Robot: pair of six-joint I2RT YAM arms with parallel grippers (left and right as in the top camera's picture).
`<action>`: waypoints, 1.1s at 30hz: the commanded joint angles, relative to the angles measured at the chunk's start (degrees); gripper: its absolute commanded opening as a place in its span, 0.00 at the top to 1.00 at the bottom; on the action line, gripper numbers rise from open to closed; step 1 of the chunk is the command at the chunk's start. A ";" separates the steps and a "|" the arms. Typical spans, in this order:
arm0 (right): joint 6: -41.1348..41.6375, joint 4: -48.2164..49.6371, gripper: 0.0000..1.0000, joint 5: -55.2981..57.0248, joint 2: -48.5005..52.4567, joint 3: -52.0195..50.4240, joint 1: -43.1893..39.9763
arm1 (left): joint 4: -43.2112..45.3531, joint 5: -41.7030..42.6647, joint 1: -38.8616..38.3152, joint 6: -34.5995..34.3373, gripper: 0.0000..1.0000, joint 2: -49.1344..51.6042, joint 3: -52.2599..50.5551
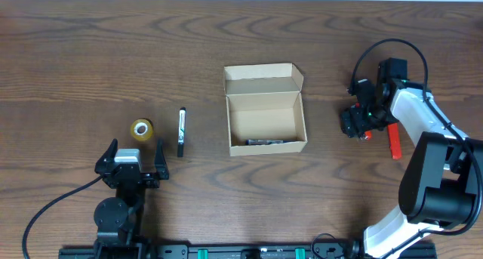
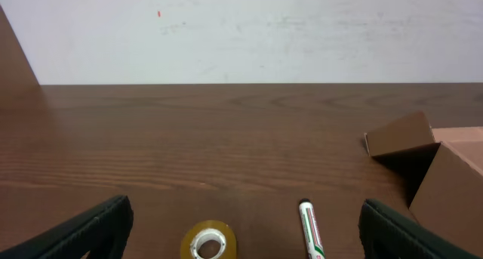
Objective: Pack container
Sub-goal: 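Grasp the red stapler with the right gripper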
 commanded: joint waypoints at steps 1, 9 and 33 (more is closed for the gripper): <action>0.59 0.83 0.04 -0.92 0.35 -1.46 -0.26 | -1.86 0.63 0.22 -0.66 0.05 -0.37 -1.27; 1.07 4.85 0.02 -1.09 0.37 -4.94 -0.26 | -1.86 0.63 0.22 -0.66 0.05 -0.37 -1.27; 5.79 7.10 0.99 -1.09 0.37 -5.53 -0.26 | -1.46 0.63 0.22 -0.66 0.05 -0.37 -1.27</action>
